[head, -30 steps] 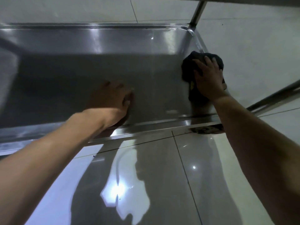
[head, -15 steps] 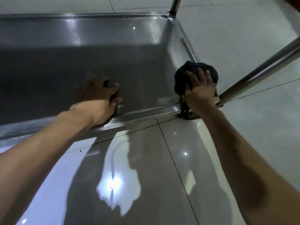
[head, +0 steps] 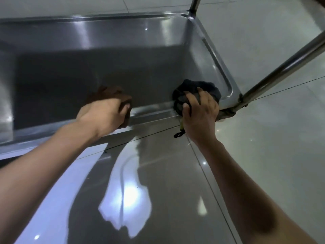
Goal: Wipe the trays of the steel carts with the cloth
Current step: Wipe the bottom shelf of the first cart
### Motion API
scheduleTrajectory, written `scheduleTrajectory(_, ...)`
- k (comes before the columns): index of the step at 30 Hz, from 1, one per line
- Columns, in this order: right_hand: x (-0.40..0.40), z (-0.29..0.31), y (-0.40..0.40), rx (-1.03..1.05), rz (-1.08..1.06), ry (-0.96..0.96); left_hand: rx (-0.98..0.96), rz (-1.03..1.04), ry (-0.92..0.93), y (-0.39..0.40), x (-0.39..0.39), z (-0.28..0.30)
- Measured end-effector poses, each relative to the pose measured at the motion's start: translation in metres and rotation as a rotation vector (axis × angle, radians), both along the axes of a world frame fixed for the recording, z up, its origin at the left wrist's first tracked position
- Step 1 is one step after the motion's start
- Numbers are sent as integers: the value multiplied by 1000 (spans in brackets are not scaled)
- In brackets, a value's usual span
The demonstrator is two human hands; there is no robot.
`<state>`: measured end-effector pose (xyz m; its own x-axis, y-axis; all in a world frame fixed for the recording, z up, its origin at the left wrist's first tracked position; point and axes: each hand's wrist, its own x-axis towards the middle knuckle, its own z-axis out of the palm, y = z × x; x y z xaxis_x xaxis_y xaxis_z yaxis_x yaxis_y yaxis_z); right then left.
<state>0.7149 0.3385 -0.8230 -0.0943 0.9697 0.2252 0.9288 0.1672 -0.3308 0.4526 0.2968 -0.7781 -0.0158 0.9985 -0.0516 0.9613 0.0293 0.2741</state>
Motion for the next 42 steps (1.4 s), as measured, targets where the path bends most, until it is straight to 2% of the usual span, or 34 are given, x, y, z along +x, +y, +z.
scheduleTrajectory(4, -56, -5, -31, 57, 130, 15, -26, 65, 74, -46, -42, 7)
scheduleTrajectory(8, -119, -5, -59, 139, 174, 47, 26, 119, 133, -76, -84, 2)
scheduleTrajectory(15, -220, -4, -100, 51, 266, -64, 122, 209, 133, -119, -147, -10)
scheduleTrajectory(21, -296, -14, -138, 127, 307, -50, 86, 260, 148, -172, -211, -7)
scheduleTrajectory(25, -344, -12, -164, 129, 377, -59, 135, 269, 127, -211, -235, -5)
scheduleTrajectory(31, -408, -5, -193, 16, 517, -173, 54, 384, 177, -253, -262, -4)
scheduleTrajectory(37, -398, -5, -190, 52, 640, -253, -16, 429, 229, -267, -262, -5)
scheduleTrajectory(42, -330, -6, -182, 174, 634, -221, -13, 417, 267, -267, -252, -7)
